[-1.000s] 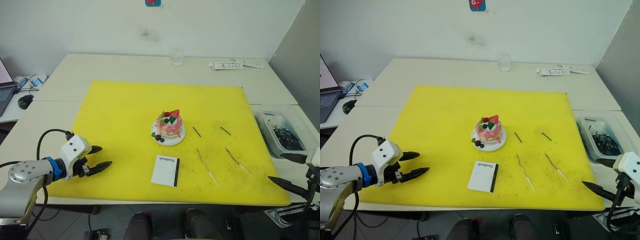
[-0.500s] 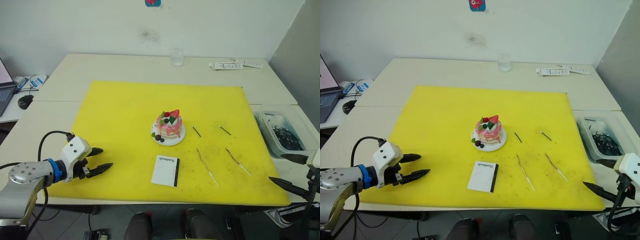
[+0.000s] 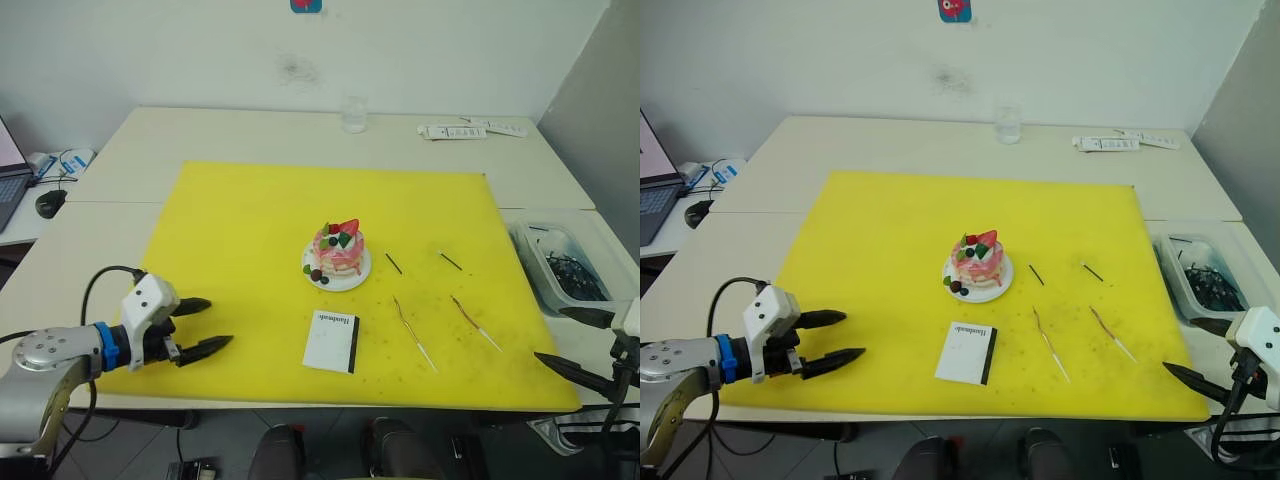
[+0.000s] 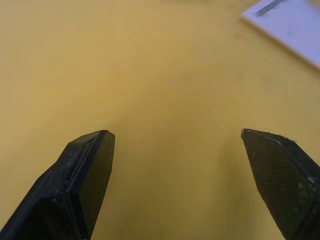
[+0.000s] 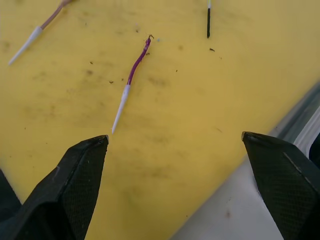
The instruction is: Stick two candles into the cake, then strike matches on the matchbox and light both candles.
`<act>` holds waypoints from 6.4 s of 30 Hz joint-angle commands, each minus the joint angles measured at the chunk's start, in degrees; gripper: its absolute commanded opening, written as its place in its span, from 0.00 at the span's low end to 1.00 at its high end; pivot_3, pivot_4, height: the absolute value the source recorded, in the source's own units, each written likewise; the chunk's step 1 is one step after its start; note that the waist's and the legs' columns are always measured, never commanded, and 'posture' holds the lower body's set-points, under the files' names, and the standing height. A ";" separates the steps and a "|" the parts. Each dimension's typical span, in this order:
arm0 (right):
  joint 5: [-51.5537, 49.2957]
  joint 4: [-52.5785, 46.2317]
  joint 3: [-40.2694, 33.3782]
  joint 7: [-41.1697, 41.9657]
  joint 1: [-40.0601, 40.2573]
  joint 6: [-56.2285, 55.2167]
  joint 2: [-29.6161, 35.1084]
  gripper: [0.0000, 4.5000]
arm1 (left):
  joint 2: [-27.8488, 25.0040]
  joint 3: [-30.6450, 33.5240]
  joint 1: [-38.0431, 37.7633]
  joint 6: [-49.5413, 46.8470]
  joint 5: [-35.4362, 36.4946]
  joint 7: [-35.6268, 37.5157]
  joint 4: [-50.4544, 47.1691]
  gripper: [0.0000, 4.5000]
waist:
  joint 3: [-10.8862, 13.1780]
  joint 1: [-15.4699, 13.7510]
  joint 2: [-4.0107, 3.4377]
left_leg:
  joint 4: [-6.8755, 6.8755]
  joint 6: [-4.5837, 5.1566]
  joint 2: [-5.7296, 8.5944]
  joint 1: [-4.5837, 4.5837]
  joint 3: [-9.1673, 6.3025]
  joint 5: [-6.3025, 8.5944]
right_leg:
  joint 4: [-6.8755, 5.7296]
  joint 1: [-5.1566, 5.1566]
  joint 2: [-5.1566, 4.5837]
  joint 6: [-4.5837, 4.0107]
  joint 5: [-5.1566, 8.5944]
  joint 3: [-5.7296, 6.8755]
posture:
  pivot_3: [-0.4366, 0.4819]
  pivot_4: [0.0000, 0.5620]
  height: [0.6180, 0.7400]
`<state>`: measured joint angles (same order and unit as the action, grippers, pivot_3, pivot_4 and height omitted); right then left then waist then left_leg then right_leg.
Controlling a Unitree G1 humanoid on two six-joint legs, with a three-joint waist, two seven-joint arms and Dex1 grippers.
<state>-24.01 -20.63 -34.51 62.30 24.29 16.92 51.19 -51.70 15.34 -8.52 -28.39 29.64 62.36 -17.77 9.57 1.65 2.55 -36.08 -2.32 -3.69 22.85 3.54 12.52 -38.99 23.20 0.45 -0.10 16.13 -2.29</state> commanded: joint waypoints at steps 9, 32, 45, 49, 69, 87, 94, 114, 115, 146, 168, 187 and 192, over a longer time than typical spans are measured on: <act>-0.50 -19.68 -0.24 -12.24 4.69 10.70 -6.19 1.00 | 4.60 -12.58 10.75 -9.30 11.71 -1.88 -17.59 1.00 | -0.05 -0.21 -0.03 | -0.05 0.00 0.03 0.00 -0.14 -0.01 | -0.07 -0.05 0.07 0.02 -0.01 0.08 | 0.48 0.27 1.00; 3.48 -13.08 13.13 -21.31 -0.36 17.32 -11.23 1.00 | 10.60 -21.15 19.59 -13.73 13.39 -5.48 -18.04 1.00 | -0.14 -0.01 -0.06 | -0.15 0.01 0.10 0.01 -0.13 -0.01 | -0.05 -0.05 0.38 0.13 -0.09 -0.07 | 0.48 0.27 1.00; 1.87 -14.71 13.71 -22.71 1.06 19.13 -12.99 0.05 | 12.27 -21.52 20.93 -14.49 14.29 -7.85 -17.21 1.00 | -0.16 -0.01 -0.05 | -0.16 0.01 0.09 0.00 -0.13 -0.01 | -0.06 -0.06 0.38 0.15 -0.10 -0.08 | 0.48 0.27 1.00; -2.43 -17.00 11.19 -23.54 0.29 21.12 -14.60 0.00 | 14.28 -20.42 21.11 -16.71 16.17 -10.87 -16.17 1.00 | -0.16 -0.03 -0.06 | -0.16 0.01 0.08 0.00 -0.14 -0.01 | -0.06 -0.06 0.37 0.15 -0.10 -0.07 | 0.48 0.27 1.00; -78.73 -21.52 15.76 -59.09 -27.97 30.05 -9.60 0.00 | 28.57 -11.27 31.32 -31.15 61.68 -40.65 -4.89 1.00 | -0.13 0.04 -0.02 | -0.31 0.01 0.14 0.15 -0.20 -0.01 | 0.00 -0.08 0.40 0.30 -0.18 -0.11 | 0.48 0.27 1.00; -88.98 -21.62 26.58 -65.71 -34.73 23.00 -7.48 0.00 | 32.62 -13.20 32.21 -24.77 75.00 -51.06 -2.52 1.00 | -0.12 0.01 0.00 | -0.41 0.01 0.13 0.17 -0.18 -0.01 | -0.01 -0.08 0.41 0.36 -0.22 -0.12 | 0.48 0.27 1.00; -88.98 -21.78 27.90 -66.14 -35.29 22.18 -7.62 0.00 | 32.95 -13.95 32.18 -23.78 75.55 -51.23 -2.38 0.96 | -0.12 0.00 0.00 | -0.42 0.01 0.13 0.17 -0.18 -0.01 | -0.01 -0.08 0.41 0.36 -0.22 -0.12 | 0.48 0.27 1.00; -87.52 -20.88 30.10 -66.28 -37.04 21.19 -8.27 0.00 | 32.37 -14.86 31.56 -24.69 74.90 -49.00 -2.33 0.00 | -0.11 0.01 0.00 | -0.41 0.01 0.12 0.19 -0.18 -0.01 | 0.02 -0.06 0.41 0.36 -0.22 -0.12 | 0.48 0.27 1.00; -87.38 -20.81 30.04 -66.24 -37.06 21.11 -8.33 0.00 | 32.17 -14.69 31.62 -24.62 74.65 -48.80 -2.65 0.00 | -0.11 0.01 0.01 | -0.41 0.01 0.12 0.19 -0.18 -0.01 | 0.02 -0.05 0.41 0.36 -0.22 -0.12 | 0.48 0.27 1.00; -26.88 -22.62 43.93 -45.03 -57.09 35.43 -2.11 1.00 | 19.14 -16.71 39.75 1.63 8.56 -18.16 14.69 0.00 | 0.07 -0.15 0.02 | -0.18 -0.01 0.02 1.17 -0.11 -0.02 | 0.13 0.94 0.25 0.32 -0.14 -0.02 | 0.48 0.27 1.00; -22.86 -25.06 42.17 -44.46 -55.15 40.02 -7.01 1.00 | 21.60 -13.24 40.94 4.52 1.14 -13.72 15.91 0.00 | 0.07 -0.04 0.02 | -0.26 0.00 0.01 1.14 -0.16 -0.02 | 0.01 0.91 0.30 0.38 -0.15 0.03 | 0.48 0.27 1.00; -19.22 -24.96 43.10 -42.61 -55.03 40.69 -9.47 1.00 | 25.17 -14.84 38.55 8.99 -3.62 -12.95 17.83 0.00 | 0.07 -0.03 0.02 | -0.55 0.01 0.01 1.16 -0.17 -0.01 | -0.08 0.86 0.34 0.44 -0.19 0.03 | 0.48 0.27 1.00; -19.17 -25.46 42.70 -42.50 -54.86 41.34 -9.70 1.00 | 25.60 -14.95 38.39 9.27 -4.23 -12.76 18.22 0.00 | 0.07 -0.03 0.02 | -0.65 0.01 0.01 1.18 -0.17 -0.01 | -0.09 0.84 0.35 0.49 -0.23 0.01 | 0.48 0.27 1.00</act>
<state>-43.80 -43.88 9.86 19.75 -30.47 58.23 41.73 -26.54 0.29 29.95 -20.52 25.62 49.39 1.27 9.63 1.62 2.56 -36.75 -2.30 -3.68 24.04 3.37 12.51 -39.09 24.04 0.80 0.41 15.90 -2.28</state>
